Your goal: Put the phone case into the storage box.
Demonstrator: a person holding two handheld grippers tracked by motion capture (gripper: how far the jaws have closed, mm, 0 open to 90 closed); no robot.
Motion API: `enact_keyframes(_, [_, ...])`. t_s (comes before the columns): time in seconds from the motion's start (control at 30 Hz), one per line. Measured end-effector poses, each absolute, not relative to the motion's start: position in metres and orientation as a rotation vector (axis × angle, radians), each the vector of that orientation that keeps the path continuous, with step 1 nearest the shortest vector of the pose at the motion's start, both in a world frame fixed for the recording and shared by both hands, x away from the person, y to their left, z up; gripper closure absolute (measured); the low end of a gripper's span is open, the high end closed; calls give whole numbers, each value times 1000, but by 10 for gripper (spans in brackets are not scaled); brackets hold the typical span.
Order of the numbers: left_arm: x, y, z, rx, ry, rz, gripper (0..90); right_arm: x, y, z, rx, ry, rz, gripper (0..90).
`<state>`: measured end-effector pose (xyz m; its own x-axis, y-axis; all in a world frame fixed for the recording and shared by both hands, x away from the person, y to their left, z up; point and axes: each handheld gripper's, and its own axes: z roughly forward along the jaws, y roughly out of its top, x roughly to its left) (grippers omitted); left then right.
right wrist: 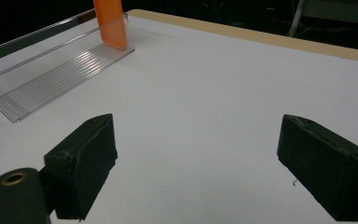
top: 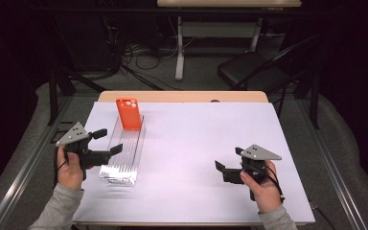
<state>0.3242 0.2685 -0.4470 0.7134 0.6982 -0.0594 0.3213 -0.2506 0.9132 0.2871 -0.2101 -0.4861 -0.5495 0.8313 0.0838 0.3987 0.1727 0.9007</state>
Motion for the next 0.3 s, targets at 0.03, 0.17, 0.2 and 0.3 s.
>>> enact_keyframes(0.03, [322,268,-449,1855,794,449,133,287,-211,-487,1153,2028,1343,112])
enact_keyframes(0.17, [315,267,-456,1841,782,446,126,284,-214,-490,1170,2025,1334,104])
enact_keyframes(0.2, [314,267,-458,1837,781,441,126,283,-215,-490,1168,2021,1336,103])
enact_keyframes(0.3, [313,269,-462,1830,789,425,126,282,-217,-491,1175,2023,1329,100])
